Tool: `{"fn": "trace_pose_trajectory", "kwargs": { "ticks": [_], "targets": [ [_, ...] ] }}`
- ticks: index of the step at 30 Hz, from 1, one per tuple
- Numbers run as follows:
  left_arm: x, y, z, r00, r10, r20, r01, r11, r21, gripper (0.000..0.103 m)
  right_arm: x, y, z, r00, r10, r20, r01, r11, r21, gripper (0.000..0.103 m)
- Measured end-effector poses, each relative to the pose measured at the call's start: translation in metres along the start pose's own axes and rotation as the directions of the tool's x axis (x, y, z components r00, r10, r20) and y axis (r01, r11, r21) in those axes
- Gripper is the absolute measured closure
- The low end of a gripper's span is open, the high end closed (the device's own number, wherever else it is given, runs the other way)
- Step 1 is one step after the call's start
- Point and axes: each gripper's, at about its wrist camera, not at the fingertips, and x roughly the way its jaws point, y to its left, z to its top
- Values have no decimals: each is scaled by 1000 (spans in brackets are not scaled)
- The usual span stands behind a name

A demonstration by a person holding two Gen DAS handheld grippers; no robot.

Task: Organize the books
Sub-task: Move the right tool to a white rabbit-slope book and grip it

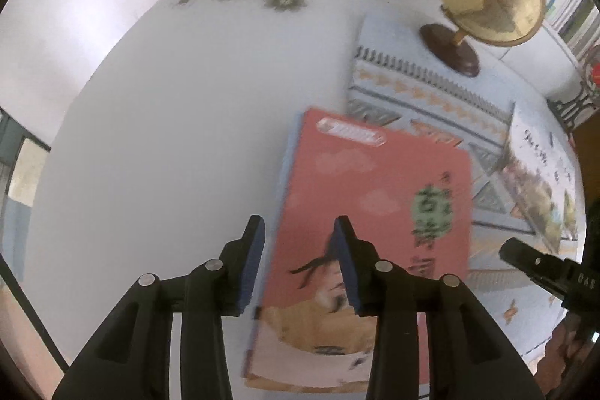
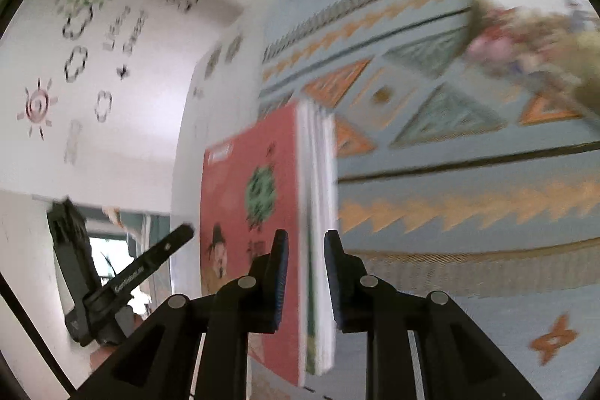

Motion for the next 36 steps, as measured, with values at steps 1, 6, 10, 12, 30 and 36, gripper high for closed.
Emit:
{"fn": "trace_pose_trajectory", "kwargs": {
  "ticks": [1, 6, 10, 12, 30, 36],
  "targets": [
    [-2, -8, 3, 1000, -5, 4, 5, 1000, 12, 66, -13, -10, 3, 1000, 1, 29, -2, 1000, 15, 83],
    [5, -77, 22, 999, -47, -14, 49, 990, 135, 63, -75, -69, 18, 987, -15, 160, -6, 992, 128, 83],
    [28, -154, 35, 993, -82, -80, 99, 965, 244, 62, -118, -120, 27, 971, -61, 232, 4, 971, 238, 83],
    [43, -195, 41, 988, -112, -103, 137, 951, 278, 61, -139, -149, 33, 963, -78, 257, 2, 959, 283, 83],
    [143, -314, 68, 974, -102, -204, 168, 926, 338, 51, -141, -215, 84, 966, -95, 242, 35, 970, 240, 81],
    [130, -330, 44, 955, -143, -259, 245, 873, 422, 50, -145, -220, 79, 963, -66, 262, -6, 965, 263, 73]
  ]
}}
